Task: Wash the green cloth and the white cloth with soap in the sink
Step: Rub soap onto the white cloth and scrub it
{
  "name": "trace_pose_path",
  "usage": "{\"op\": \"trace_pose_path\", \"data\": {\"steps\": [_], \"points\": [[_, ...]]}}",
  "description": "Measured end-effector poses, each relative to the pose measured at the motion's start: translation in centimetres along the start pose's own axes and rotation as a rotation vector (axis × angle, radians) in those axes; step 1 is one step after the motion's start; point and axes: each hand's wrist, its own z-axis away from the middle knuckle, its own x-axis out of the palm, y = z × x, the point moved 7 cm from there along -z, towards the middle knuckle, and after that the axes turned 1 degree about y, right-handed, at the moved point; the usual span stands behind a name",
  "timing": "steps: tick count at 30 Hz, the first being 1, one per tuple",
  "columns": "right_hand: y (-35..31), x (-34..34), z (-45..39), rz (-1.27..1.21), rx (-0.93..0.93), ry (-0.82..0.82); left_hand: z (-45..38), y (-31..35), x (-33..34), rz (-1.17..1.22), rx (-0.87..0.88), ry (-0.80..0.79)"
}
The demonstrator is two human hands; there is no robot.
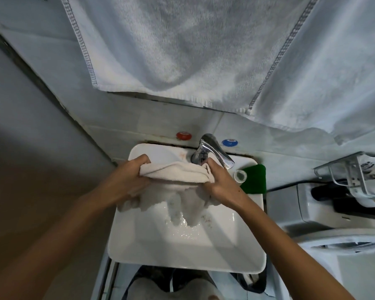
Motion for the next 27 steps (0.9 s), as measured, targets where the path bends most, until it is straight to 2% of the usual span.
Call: {"op": "trace_pose_path", "data": {"steps": [3, 6, 9, 10, 13, 16, 18, 20, 21, 23, 25, 27], "points": [[-0.5, 0.0, 0.6, -0.093, -0.002, -0.008, 0.3, -0.6, 0.8, -0.074, -0.047, -0.118], [-0.2, -0.3, 0.5, -0.121, 0.016, 0.065, 0.7, -0.6, 0.9, -0.135, -0.063, -0.148], [0.2, -0.8, 0.1, -0.047, 0.024, 0.137, 1.0, 1.2, 0.4, -0.151, 0.224, -0.064], [0.3, -0.9, 0.0, -0.031, 0.043, 0.131, 1.0, 1.3, 0.4, -0.106, 0.21, -0.097], [1.0, -1.0, 0.1, 0.087, 0.165, 0.057, 0.3, -0.3, 0.8, 0.041, -0.01, -0.145], [1.0, -0.7, 0.2, 0.216, 0.204, -0.027, -0.3, -1.5, 1.1, -0.246, -0.133, -0.168], [0.7, -0.6, 0.3, 0.205, 0.187, -0.052, -0.5, -1.5, 1.6, -0.457, -0.099, -0.202], [0.8, -0.3, 0.4, 0.094, 0.181, -0.087, -0.8, -1.3, 1.9, -0.525, -0.046, -0.201], [1.0, -0.2, 0.5, -0.008, 0.188, -0.091, -0.9, -1.4, 2.0, -0.477, -0.037, -0.21], [1.5, 0.4, 0.6, -0.221, 0.205, -0.059, -1.2, -1.6, 2.4, -0.221, 0.003, -0.213], [1.9, 1.1, 0.4, -0.397, 0.191, 0.029, -1.4, -1.5, 2.7, 0.031, 0.039, -0.189], [2.0, 1.8, 0.1, -0.507, 0.166, 0.117, -1.5, -1.7, 3.1, 0.171, 0.022, -0.157]]}}
